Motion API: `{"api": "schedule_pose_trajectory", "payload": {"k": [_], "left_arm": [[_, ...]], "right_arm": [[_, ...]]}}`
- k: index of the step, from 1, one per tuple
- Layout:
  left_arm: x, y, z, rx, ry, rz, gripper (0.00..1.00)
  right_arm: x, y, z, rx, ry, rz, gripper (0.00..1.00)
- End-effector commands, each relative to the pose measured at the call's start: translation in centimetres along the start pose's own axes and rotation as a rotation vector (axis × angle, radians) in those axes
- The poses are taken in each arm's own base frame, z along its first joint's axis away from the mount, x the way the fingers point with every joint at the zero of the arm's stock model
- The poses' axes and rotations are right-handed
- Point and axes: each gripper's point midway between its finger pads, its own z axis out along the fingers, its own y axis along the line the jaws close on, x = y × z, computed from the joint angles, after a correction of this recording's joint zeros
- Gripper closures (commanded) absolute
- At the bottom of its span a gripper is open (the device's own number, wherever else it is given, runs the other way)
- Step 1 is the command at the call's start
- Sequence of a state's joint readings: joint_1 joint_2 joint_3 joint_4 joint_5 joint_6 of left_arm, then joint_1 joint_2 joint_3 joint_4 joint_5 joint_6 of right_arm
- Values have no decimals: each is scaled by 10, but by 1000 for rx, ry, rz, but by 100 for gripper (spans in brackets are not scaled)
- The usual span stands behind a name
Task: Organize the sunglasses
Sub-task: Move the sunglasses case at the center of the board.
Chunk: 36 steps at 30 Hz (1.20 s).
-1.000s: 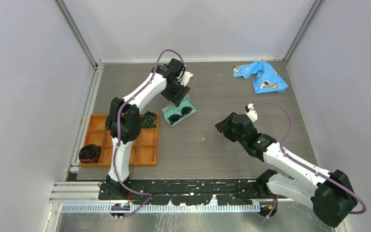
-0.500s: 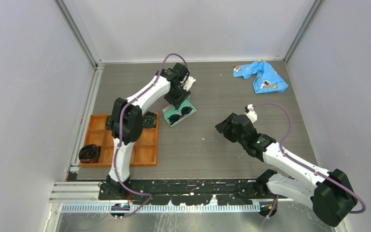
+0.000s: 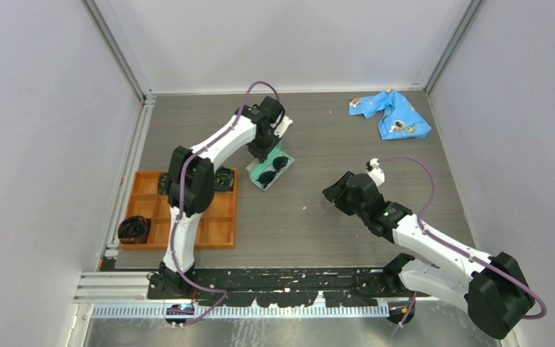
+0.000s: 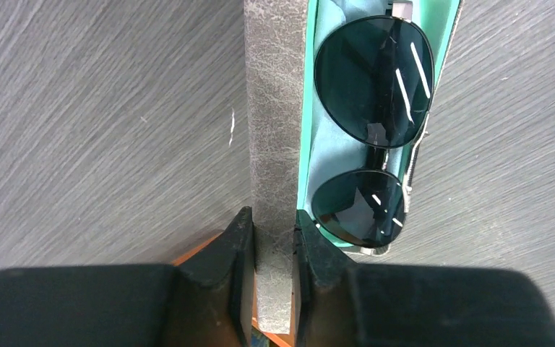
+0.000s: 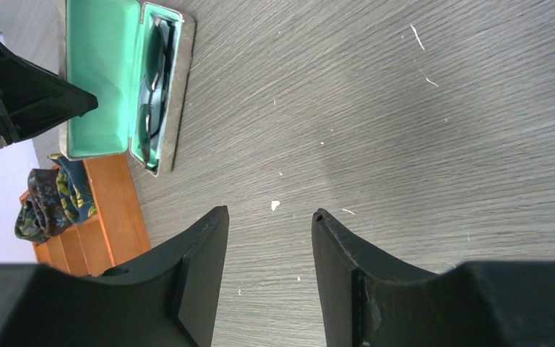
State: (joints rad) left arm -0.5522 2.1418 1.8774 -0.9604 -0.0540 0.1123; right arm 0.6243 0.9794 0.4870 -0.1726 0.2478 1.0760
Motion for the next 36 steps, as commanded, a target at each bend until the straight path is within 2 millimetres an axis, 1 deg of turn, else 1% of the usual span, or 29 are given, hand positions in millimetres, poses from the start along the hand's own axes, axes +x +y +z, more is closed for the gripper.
{"api": "schedule_pose_trajectory", "payload": {"k": [1,5,11,16,19,23,27,31,32,34,36], "left_arm": [[-5,-12,-1,-8,-14,3,87],[-2,-17,-2,-22,2,9,99],[4,-34,-2,-29,25,47,100],[7,-53,-7,-6,22,55,100],[9,-61,-11,-6,29,49,99],[14,-65,-11,-26,58,32,84],[14,-61,-13,-56,57,1,70],[5,-58,-26,-65,10,-25,67],[3,-58,-31,-62,-4,-29,66],[0,-59,-37,-54,-26,-39,65],[-3,-61,-42,-41,-48,-45,65]], "right_arm": [[-7,12,1,-47,-27,26,47],[-5,13,3,-50,-19,28,47],[-5,14,4,-56,-15,28,47],[-6,12,5,-53,-15,28,47],[-4,9,8,-49,-7,30,47],[-1,10,11,-50,7,35,48],[0,15,15,-60,18,43,47],[0,21,20,-66,20,55,48],[1,20,23,-58,23,59,50],[-1,28,29,-72,20,73,53],[1,34,37,-76,35,89,60]]}}
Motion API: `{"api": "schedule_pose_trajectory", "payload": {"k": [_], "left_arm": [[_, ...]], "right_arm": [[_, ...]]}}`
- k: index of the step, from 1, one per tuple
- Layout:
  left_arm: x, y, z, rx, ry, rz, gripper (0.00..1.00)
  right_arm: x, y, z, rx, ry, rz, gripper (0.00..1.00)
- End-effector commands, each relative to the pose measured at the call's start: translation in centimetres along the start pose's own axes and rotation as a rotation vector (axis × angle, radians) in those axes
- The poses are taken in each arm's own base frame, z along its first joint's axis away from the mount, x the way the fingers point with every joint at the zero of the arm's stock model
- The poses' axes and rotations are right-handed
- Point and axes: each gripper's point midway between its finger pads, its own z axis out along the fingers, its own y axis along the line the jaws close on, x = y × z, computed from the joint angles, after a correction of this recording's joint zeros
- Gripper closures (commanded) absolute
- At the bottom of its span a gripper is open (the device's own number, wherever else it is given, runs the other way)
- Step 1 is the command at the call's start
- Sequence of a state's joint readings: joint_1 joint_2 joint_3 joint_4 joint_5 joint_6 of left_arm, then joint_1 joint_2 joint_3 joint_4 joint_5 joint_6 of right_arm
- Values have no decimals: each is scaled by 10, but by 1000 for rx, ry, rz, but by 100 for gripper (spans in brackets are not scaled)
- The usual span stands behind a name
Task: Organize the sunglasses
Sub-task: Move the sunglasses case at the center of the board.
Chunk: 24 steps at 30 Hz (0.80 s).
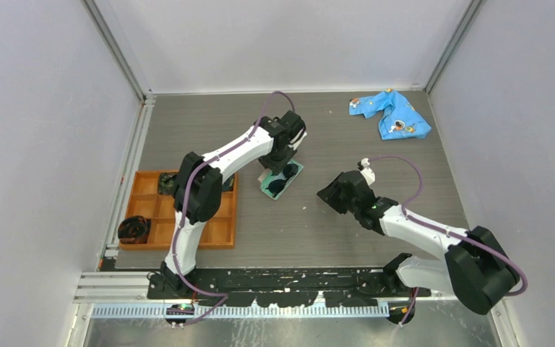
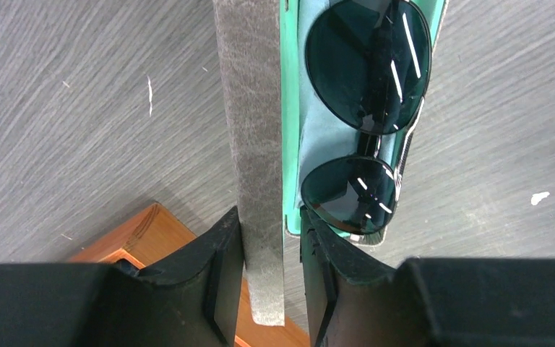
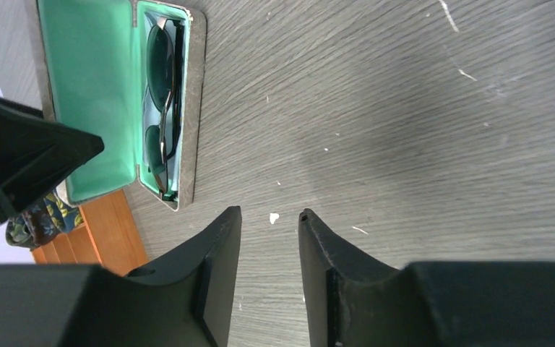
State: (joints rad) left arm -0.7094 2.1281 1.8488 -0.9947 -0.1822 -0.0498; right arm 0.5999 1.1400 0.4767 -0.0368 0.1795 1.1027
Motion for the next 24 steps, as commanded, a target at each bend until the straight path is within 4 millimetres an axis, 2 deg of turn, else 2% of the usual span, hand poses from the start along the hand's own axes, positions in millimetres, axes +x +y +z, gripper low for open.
{"api": "schedule_pose_trajectory", "payload": {"k": [1,7,12,18,24], "left_arm": [[-11,-3,-37,40,-92,-43,64],[-11,-6,-45,65,-125,-87,63],[-14,-9,-53,157,-182,-174,62],[-18,6,-63,206,-251,-293,62],[-19,22,-69,222,-299,-391,65]], "right_arm": [[-12,41,12,-97,-16,64,63],[-1,58,38,-144,32,112,74],[4,66,56,-159,52,129,74],[2,69,71,-151,38,129,68],[3,73,85,-142,38,116,68]]}}
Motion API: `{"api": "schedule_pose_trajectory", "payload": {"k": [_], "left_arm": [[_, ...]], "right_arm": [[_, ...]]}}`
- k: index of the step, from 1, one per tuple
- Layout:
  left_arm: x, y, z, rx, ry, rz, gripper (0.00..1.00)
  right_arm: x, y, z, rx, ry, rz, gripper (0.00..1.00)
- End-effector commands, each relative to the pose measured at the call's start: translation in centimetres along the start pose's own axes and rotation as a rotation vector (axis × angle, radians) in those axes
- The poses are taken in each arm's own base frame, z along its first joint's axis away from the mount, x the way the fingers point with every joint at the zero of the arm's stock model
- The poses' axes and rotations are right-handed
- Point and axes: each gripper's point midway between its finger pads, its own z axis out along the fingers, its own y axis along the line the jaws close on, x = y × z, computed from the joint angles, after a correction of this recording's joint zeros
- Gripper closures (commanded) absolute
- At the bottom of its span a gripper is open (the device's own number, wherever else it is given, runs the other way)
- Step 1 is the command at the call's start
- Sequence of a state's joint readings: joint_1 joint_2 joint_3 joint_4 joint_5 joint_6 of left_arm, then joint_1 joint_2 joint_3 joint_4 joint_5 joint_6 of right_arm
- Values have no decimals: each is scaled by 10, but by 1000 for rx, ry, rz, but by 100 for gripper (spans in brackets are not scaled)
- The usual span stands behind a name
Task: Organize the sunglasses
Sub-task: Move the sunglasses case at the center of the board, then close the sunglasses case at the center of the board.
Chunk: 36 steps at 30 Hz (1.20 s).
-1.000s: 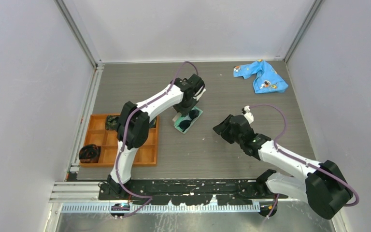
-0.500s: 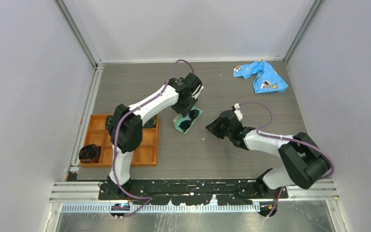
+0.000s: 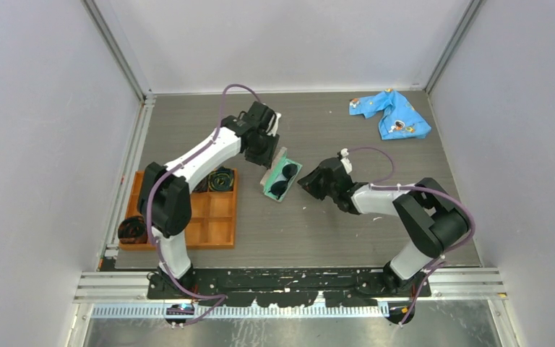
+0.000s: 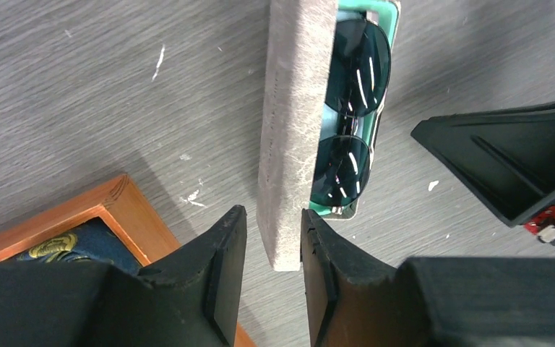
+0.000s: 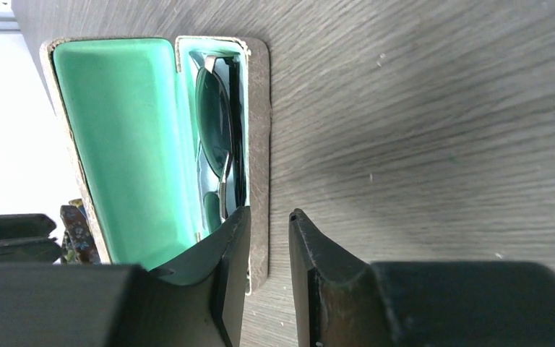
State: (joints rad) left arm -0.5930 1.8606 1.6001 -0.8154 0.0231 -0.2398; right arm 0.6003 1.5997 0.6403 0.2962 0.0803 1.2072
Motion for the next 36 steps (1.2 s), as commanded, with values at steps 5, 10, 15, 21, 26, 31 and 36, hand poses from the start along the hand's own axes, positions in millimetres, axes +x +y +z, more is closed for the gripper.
{"api": "schedule_pose_trajectory", "payload": {"k": [5,10,15,21,26,31,36], "left_arm": [[-30,0,-22,116,-156,-150,71],[-30,1,-12,140,-153,-186,71],[-28,-3,0,170,-131,-207,72],[-27,-4,6,179,-120,-210,72],[-27,-2,9,180,-120,-219,73],[-25,-2,13,182,-110,-221,74],[-24,1,15,178,-108,-225,75]], "right_arm": [[-9,30,17,-74,-25,2,70],[-5,26,26,-68,-13,10,71],[1,25,32,-79,7,21,72],[0,26,32,-83,6,23,74],[-3,26,27,-83,-7,20,74],[-5,28,24,-91,-18,19,74],[-12,30,15,-97,-46,14,74]]}}
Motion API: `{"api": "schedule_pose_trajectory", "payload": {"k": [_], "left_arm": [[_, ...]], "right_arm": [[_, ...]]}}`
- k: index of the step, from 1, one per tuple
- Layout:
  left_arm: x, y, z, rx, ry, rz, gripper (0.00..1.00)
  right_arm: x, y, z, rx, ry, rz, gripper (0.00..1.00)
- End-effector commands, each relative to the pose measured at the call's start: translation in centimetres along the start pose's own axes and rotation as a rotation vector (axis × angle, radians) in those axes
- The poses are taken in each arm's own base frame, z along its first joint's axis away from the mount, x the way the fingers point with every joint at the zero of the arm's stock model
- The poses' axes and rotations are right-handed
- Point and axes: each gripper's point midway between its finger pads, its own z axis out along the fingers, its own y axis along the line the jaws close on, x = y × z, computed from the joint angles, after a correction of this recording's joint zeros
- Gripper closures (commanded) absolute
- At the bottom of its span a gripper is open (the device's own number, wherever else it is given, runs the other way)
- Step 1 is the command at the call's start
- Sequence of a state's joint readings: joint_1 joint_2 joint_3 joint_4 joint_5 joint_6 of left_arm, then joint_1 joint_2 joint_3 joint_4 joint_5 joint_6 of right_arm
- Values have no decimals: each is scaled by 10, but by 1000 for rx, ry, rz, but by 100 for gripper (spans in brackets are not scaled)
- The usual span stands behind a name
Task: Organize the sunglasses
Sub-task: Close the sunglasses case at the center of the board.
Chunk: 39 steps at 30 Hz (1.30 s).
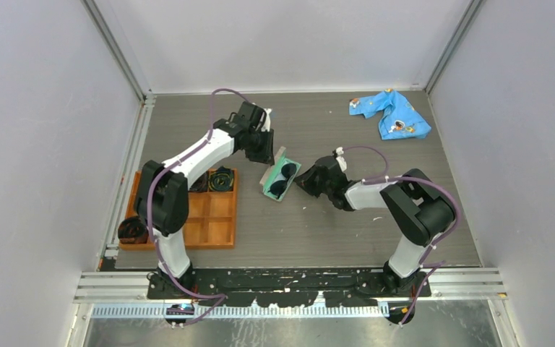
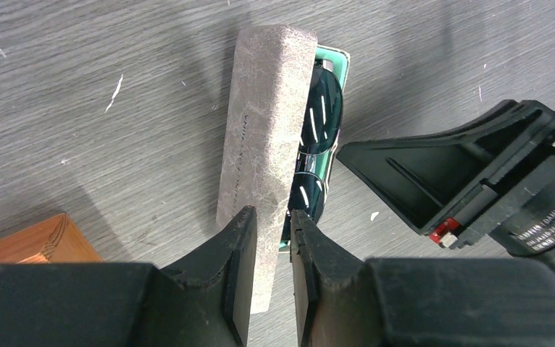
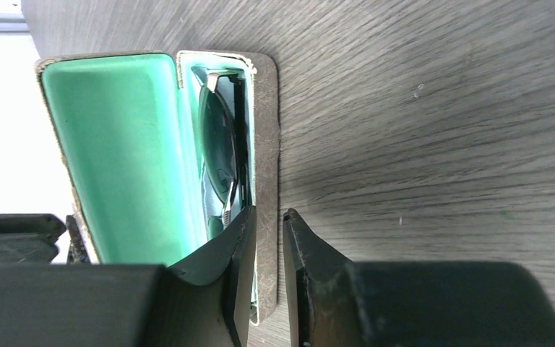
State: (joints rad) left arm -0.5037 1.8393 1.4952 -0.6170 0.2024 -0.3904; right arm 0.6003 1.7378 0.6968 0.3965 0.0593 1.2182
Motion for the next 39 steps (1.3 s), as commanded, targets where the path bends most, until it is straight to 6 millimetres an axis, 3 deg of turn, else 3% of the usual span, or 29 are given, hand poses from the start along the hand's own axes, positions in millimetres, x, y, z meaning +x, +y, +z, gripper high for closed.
{"api": "schedule_pose_trajectory", "payload": {"k": [1,25,39], "left_arm": [[-7,1,4,19,-21,-12,75],[12,-4,22,99,50,-52,81],[34,-7,42,145,105,-99,82]], "right_arm": [[-16,26,-14,-76,-62,-1,74],[-2,19,10,-73,-3,12,76],[1,13,15,-60,3,18,76]]}}
